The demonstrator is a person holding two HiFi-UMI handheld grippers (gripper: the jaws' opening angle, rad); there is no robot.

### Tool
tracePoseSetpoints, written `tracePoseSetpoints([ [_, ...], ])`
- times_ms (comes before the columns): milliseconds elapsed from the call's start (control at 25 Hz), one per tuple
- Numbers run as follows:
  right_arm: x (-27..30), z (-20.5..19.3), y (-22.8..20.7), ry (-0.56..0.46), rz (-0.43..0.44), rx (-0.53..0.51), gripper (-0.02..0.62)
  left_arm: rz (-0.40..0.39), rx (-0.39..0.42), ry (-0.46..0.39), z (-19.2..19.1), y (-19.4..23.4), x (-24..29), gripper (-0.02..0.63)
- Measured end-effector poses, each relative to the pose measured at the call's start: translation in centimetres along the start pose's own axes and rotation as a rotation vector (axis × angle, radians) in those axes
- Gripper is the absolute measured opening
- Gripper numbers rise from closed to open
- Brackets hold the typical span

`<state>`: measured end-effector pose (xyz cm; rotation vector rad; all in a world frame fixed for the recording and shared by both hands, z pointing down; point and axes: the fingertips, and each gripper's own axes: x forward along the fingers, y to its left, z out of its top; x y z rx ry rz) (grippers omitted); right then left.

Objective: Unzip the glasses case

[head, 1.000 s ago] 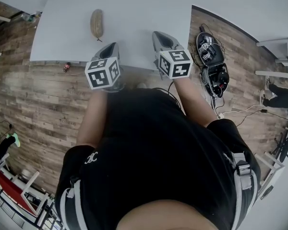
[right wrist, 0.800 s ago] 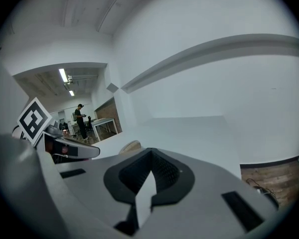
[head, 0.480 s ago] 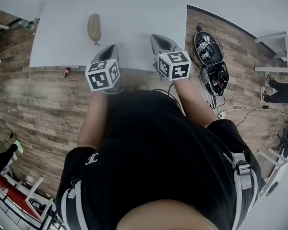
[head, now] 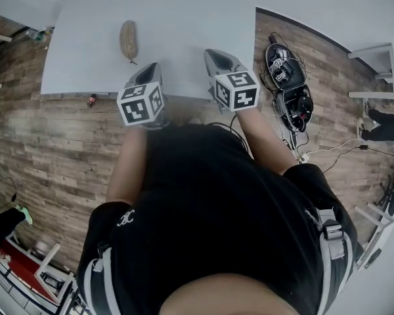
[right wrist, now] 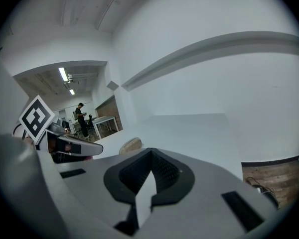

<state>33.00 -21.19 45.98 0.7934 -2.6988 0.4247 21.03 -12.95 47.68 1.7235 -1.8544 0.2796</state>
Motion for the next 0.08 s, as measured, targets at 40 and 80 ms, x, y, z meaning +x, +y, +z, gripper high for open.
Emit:
tracePoseSetpoints([
  [40,-0.01,-0.01,0.01,0.001,0.0,0.0,0.012,-0.001,0.001,0.001,0.02,-0.01,0.0,0.005],
  [80,-0.02,-0.01,0.02,0.002,0.0,0.0,0.012,-0.001,0.001,0.002,0.05,-0.02,0.0,0.005],
])
